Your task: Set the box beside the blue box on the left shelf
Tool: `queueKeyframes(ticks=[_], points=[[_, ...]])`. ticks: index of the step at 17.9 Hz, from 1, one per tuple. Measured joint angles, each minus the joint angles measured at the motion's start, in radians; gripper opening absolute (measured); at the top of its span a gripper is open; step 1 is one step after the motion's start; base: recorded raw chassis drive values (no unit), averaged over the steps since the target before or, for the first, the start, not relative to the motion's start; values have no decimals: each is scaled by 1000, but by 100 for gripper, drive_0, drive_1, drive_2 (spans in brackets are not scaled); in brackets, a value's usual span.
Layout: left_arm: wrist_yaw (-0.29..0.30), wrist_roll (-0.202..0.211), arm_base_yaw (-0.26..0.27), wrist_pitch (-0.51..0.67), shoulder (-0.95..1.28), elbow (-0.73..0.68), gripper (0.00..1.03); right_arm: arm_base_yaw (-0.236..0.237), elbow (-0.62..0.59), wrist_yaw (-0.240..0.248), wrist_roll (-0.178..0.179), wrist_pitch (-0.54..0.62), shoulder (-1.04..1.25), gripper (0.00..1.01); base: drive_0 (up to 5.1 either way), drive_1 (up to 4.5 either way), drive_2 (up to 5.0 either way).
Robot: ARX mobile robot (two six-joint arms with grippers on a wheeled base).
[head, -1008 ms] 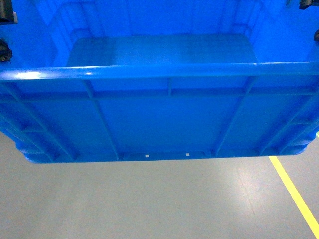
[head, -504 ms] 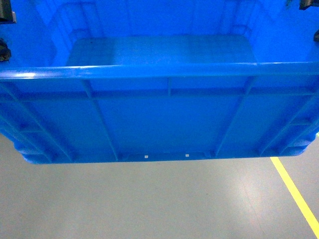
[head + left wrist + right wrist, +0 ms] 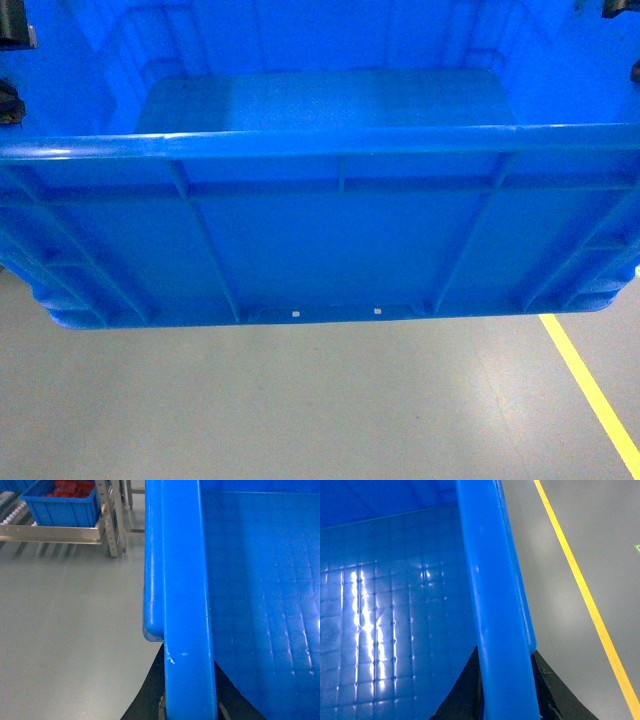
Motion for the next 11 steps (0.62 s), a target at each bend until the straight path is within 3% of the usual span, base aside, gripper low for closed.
queueKeyframes(ticks=[11], points=[[-1,0,0,-3,0,0,6,0,0,2,0,-2,0,16,-1,431,-433]])
